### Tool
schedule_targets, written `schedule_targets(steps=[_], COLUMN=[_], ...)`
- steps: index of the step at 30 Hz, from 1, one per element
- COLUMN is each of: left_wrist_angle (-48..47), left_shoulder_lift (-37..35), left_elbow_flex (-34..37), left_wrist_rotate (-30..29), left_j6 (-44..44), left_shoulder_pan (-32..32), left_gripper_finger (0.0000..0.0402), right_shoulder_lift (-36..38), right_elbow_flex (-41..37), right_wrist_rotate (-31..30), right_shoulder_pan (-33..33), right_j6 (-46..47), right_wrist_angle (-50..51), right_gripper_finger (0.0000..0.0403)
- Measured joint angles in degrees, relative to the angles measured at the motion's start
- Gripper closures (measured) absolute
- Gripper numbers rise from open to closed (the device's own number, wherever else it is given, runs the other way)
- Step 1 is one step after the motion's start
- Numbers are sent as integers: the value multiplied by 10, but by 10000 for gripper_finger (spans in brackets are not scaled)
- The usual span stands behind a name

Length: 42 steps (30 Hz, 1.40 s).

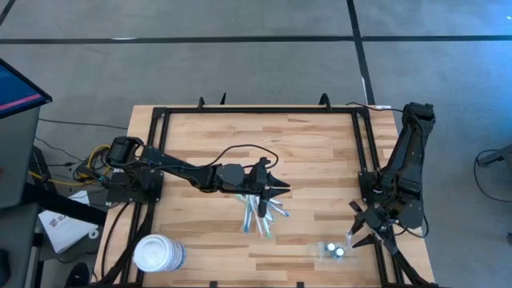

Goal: Pick & Place toothbrushing station
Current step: Put the purple toothbrush into the transparent organizer, then put the green toothbrush into the transparent organizer

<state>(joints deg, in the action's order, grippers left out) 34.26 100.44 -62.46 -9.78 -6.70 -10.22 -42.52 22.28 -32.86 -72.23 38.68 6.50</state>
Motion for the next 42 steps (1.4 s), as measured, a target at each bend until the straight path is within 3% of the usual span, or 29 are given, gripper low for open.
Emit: schedule_targets(steps=[4, 16, 30, 42], left_wrist_angle=[0, 0, -3, -4], left_shoulder_lift=[0, 0, 0, 0], left_elbow_flex=[0, 0, 0, 0], left_wrist_rotate=[0, 0, 0, 0], left_j6=[0, 0, 0, 0], left_shoulder_pan=[0, 0, 0, 0], left_gripper_finger=[348, 348, 348, 348], right_shoulder_lift=[-19, -29, -66, -74], right_elbow_flex=[0, 0, 0, 0], right_wrist_rotate=[-10, -48, -62, -93], right_shoulder_pan=[-9, -19, -25, -35], right_j6=[48, 74, 207, 232], right_wrist_angle=[13, 18, 82, 118], right_gripper_finger=[248, 251, 208, 220])
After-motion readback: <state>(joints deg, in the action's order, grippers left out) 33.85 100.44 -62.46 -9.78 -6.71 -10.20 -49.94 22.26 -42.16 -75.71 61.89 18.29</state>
